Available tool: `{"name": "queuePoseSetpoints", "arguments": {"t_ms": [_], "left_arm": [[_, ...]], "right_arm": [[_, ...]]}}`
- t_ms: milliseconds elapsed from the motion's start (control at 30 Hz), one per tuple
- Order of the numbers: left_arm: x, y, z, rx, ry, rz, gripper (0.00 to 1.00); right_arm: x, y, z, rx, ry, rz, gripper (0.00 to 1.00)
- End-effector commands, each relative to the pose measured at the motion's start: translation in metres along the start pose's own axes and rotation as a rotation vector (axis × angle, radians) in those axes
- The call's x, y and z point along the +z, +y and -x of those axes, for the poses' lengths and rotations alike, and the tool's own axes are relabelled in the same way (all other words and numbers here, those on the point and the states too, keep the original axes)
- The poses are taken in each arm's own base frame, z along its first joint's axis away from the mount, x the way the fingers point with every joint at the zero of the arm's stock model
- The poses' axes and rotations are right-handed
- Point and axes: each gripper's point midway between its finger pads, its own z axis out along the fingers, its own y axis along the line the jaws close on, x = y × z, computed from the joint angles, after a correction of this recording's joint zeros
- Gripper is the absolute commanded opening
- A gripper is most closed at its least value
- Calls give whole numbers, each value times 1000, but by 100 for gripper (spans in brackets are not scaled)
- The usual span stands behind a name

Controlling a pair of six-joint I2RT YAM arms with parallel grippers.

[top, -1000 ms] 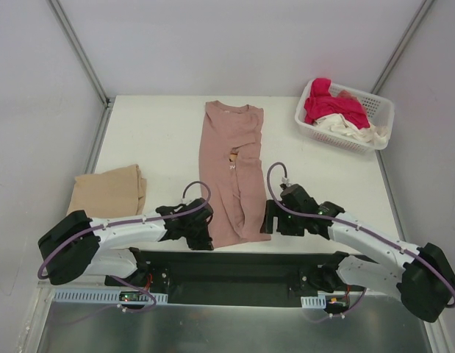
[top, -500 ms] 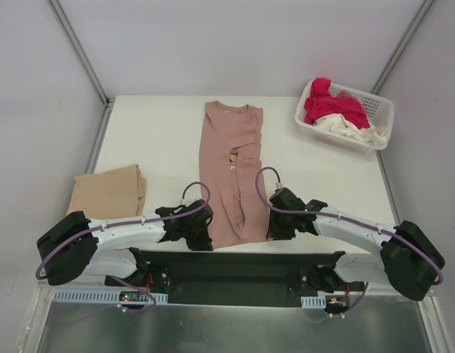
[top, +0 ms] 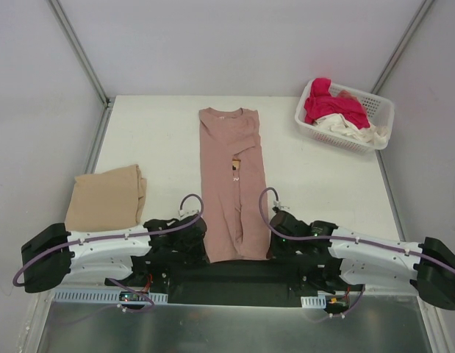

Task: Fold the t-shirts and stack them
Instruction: Grab the bottom of the folded rectangular tshirt with both arms, then fold the folded rectangular tshirt in 1/3 of the way

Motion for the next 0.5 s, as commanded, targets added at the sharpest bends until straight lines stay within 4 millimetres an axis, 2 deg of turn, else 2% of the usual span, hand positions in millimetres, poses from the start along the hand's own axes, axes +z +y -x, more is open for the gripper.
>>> {"name": "queuePoseSetpoints", "arguments": {"t_ms": [0, 67, 100, 167, 200, 267, 300, 367, 400, 467], "left_arm": [[-8, -3, -8, 0, 14, -15, 0], [-14, -12, -2, 19, -12, -40, 0], [-16, -14, 2, 29, -37, -43, 0], [-27, -28, 10, 52, -79, -81, 0], [-32, -34, 20, 56, -131, -83, 0], [-40, -41, 31, 77, -184, -99, 0], [-47, -50, 37, 82, -212, -116, 0], [-54, -57, 54, 101, -267, -114, 0], [-62, -68, 63, 104, -293, -137, 0], [-65, -72, 78, 127, -328, -115, 0]], "right_arm": [[-13, 7, 3, 30, -42, 5, 1], [-19, 3, 12, -3, -80, -24, 1], [-25, 9, 20, -12, -108, -18, 1], [-34, 8, 33, -54, -159, -49, 1], [-44, 18, 43, -66, -193, -34, 0], [-55, 14, 59, -103, -258, -78, 0], [-64, 21, 70, -109, -295, -68, 1], [-73, 22, 87, -133, -347, -84, 0], [-77, 22, 96, -130, -366, -89, 0], [-85, 30, 114, -158, -411, -90, 0]]}}
